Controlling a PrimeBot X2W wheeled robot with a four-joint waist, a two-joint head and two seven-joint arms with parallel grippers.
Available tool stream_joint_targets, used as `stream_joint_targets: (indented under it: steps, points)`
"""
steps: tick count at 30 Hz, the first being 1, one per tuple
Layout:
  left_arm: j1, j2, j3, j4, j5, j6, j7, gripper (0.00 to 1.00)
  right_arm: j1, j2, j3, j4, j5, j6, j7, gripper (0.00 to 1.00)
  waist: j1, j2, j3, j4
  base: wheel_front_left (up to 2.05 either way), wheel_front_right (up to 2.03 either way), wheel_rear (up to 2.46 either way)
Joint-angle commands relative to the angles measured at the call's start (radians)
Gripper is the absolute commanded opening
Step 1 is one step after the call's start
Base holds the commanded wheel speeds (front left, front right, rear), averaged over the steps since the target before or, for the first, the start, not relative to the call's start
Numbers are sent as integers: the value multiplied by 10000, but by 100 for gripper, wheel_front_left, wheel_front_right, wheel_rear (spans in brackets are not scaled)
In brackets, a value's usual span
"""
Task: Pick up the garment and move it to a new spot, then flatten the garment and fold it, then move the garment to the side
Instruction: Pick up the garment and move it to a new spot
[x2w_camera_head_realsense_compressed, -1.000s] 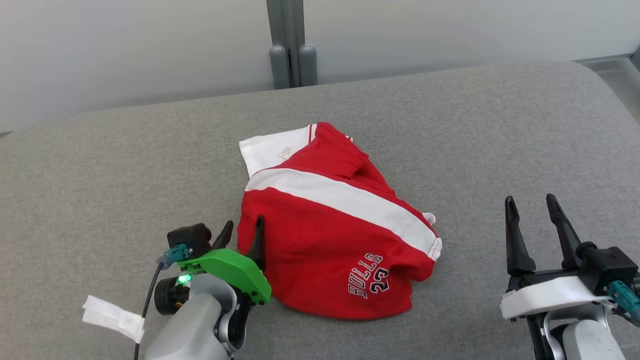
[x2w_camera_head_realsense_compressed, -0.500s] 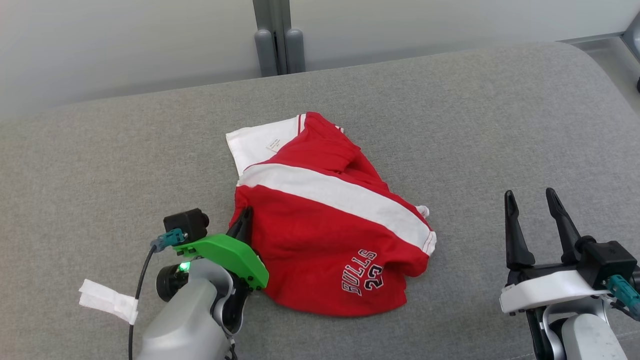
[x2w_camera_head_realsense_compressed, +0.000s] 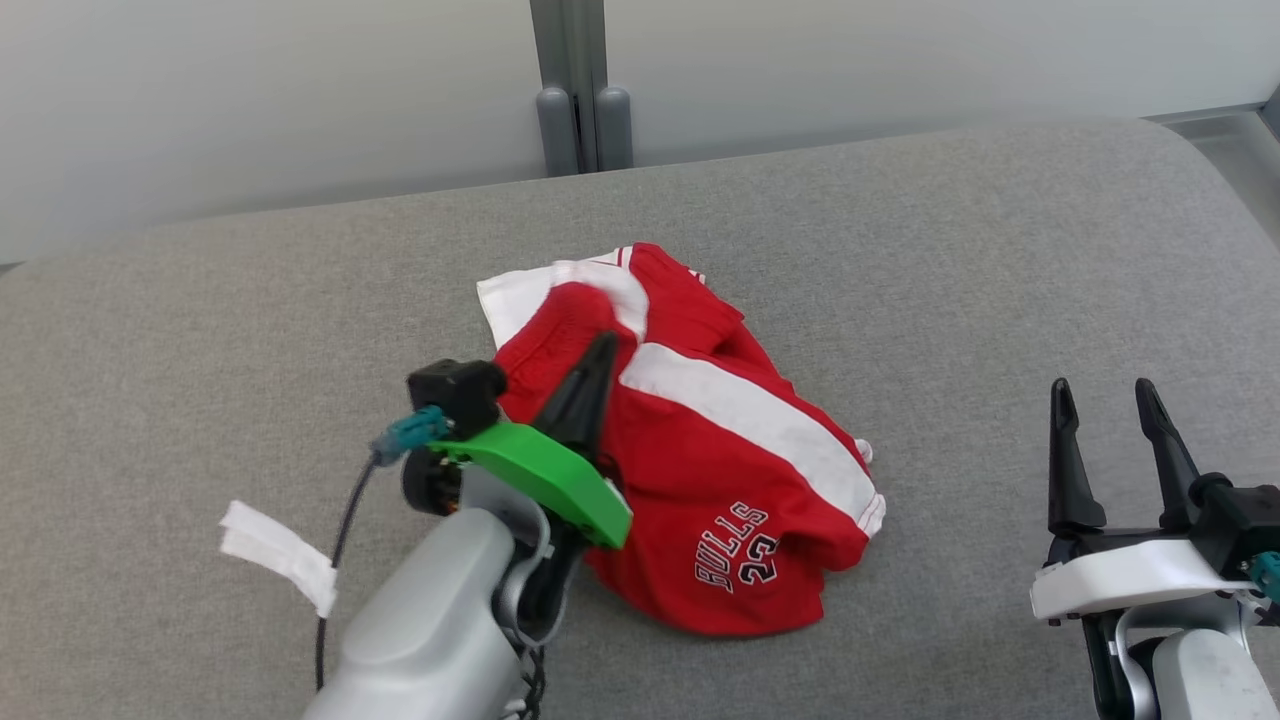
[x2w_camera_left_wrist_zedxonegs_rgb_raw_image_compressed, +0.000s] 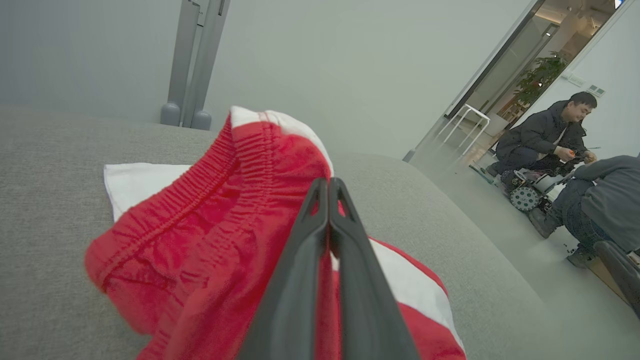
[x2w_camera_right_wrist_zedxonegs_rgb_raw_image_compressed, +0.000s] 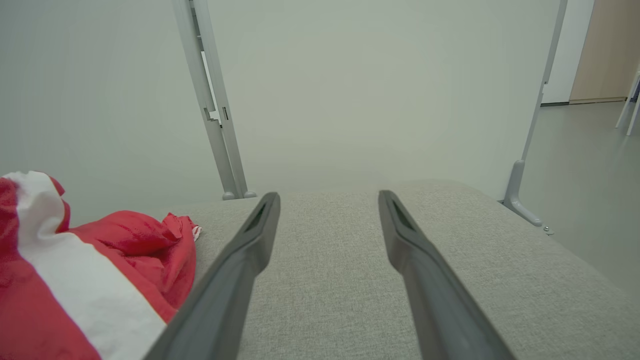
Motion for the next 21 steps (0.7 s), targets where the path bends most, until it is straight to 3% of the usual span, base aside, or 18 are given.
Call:
stream_joint_targets:
  steps: [1, 9, 16, 21]
  points:
    - [257, 12, -405, -465, 143, 86, 8, 0, 12, -22, -109, -6, -87, -14, -34, 100, 0, 0, -123, -25, 0, 0, 0]
    - [704, 31, -3111, -2624, -618, 552, 276, 0, 65, -24, -569, -60, -183, -14, -34, 100, 0, 0, -104, -292, 0, 0, 0]
    - [1026, 26, -4986, -2484, -1651, 733, 906, 0, -43, -22, -493, -11, -43, -14, -34, 100, 0, 0, 143, -419, 0, 0, 0]
    - [1128, 23, -5583, -1905, -2006, 800, 1187, 0, -71, -24, -366, 74, 13, -14, -34, 100, 0, 0, 188, -412, 0, 0, 0]
